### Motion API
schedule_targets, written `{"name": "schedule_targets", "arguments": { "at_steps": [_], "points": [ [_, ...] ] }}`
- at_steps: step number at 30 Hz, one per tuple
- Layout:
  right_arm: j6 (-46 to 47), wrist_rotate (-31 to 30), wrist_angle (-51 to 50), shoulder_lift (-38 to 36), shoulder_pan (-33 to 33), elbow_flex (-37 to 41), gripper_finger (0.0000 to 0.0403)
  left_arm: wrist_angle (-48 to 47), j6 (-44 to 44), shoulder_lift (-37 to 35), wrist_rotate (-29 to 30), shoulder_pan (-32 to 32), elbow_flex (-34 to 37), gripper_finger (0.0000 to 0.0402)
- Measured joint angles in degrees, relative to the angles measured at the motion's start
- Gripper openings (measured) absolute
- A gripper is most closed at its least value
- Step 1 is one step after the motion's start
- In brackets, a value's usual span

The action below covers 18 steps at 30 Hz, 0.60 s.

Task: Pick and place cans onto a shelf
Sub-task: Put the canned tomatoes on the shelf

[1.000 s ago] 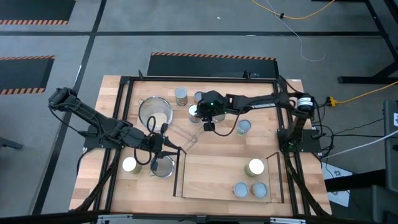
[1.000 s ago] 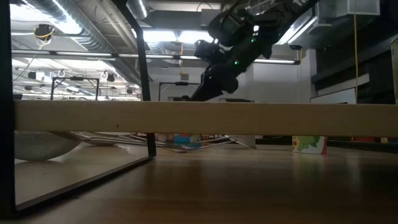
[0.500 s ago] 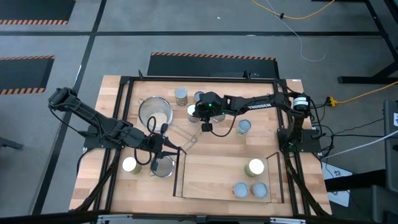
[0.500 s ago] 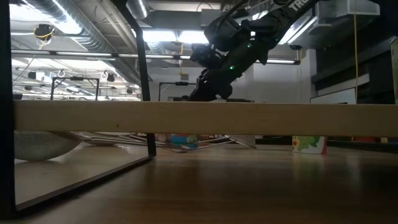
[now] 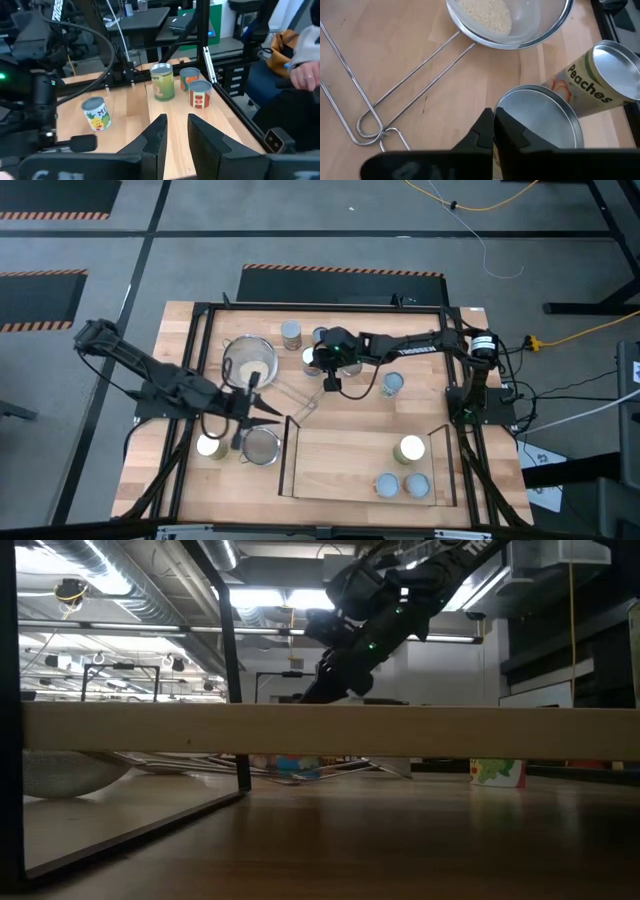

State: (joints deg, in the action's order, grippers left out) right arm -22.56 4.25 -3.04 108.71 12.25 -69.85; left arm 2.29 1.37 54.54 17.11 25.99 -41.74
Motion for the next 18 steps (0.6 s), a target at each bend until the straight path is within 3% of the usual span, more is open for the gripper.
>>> {"name": "schedule_targets", "arguments": {
  "at_steps": [4,8,18],
  "points": [
    [0.0,-0.2,-5.0,-0.2,-0.4,-3.0,0.0004,-4.7,0.8,-5.1,0.0,0.6,0.1,0.0069],
    [0.0,-0.3,-13.7,-0.6,-1.1,-8.5,0.0003,-4.3,1.8,-9.1,0.1,1.0,5.5,0.0069],
    [1.3,-0.2,-39.5,-0.8,-6.1,-26.3,0.0002,22.1,1.7,-13.5,0.2,1.0,27.5,0.0069]
  ]
}}
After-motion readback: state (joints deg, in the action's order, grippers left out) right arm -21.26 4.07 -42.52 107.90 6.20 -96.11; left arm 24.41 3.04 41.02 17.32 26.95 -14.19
